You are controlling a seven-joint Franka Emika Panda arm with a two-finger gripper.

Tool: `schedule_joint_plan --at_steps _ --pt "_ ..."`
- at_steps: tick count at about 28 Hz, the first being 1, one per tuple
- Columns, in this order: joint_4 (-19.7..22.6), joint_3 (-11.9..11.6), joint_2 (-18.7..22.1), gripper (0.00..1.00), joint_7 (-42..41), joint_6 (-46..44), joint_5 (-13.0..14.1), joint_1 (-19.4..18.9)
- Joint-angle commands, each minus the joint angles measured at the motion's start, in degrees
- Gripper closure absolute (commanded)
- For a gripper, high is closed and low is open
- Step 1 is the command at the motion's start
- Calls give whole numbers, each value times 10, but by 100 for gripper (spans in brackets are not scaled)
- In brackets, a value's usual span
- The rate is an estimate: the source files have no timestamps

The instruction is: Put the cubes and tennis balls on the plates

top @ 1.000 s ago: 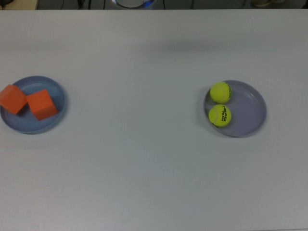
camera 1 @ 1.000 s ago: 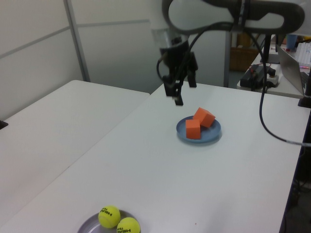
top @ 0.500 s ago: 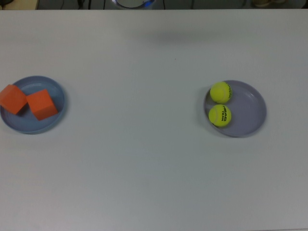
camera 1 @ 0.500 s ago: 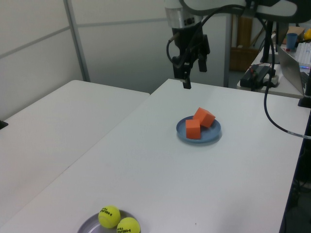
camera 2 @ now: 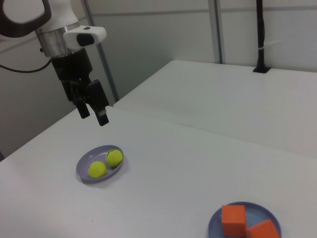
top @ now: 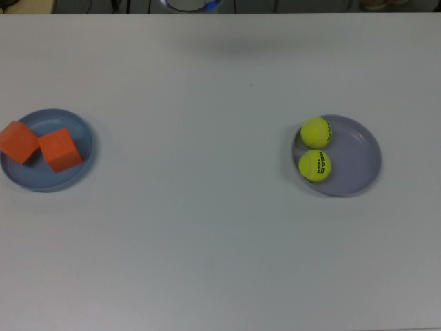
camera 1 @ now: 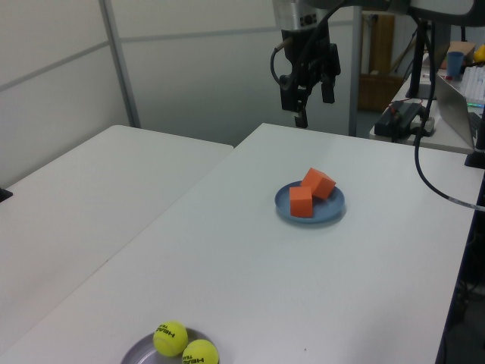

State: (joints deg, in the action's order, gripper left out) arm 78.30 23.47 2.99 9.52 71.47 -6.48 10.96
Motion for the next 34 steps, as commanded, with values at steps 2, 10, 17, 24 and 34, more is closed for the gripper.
schedule_joint_plan --at_steps 2,10,17,24,34 --pt "7 -6 7 0 5 -12 29 2" --pt "7 -32 7 0 0 -20 73 10" --pt "5 -31 11 0 -1 -20 68 9" --pt "3 -33 12 0 -13 -44 72 11" --pt "1 -62 13 0 -22 -41 74 13"
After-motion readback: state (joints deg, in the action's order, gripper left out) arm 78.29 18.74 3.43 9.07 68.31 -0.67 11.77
